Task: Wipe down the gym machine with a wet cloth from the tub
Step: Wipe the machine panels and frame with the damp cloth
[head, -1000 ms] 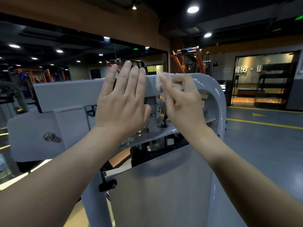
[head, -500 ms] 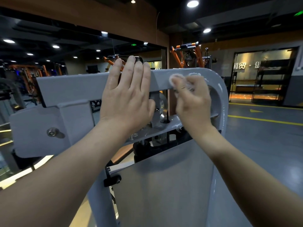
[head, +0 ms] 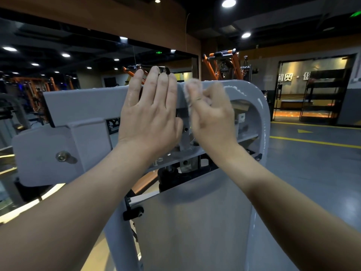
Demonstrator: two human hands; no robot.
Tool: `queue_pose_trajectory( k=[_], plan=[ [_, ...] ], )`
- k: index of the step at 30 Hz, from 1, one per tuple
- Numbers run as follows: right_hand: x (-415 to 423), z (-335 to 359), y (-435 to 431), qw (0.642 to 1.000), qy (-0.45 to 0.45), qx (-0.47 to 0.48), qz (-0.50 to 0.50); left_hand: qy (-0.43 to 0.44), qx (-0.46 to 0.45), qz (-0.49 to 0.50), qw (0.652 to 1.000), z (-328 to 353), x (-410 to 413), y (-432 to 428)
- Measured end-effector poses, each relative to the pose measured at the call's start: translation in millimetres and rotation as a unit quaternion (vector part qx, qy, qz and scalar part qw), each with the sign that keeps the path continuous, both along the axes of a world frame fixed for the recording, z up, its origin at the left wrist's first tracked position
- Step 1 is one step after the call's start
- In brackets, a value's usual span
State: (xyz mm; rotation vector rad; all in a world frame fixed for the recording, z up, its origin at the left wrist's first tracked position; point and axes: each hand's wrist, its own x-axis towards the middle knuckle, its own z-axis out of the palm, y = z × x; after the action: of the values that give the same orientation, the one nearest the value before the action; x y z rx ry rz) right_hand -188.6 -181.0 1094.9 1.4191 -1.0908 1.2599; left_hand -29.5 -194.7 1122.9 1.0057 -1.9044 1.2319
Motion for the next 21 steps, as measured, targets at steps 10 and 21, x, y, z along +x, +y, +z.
queue_pose_trajectory(
  k=[10, 21],
  plan=[
    [-36.0, 5.5, 3.1, 0.987, -0.145, 0.060, -0.027, 0.009, 0.017, -0.003, 1.000, 0.5, -1.6, 4.3],
    [-59.6, -10.4, 23.2, 0.990, -0.041, 0.132, -0.036, -0.001, 0.044, 0.023, 0.999, 3.2, -0.6, 15.7]
  ],
)
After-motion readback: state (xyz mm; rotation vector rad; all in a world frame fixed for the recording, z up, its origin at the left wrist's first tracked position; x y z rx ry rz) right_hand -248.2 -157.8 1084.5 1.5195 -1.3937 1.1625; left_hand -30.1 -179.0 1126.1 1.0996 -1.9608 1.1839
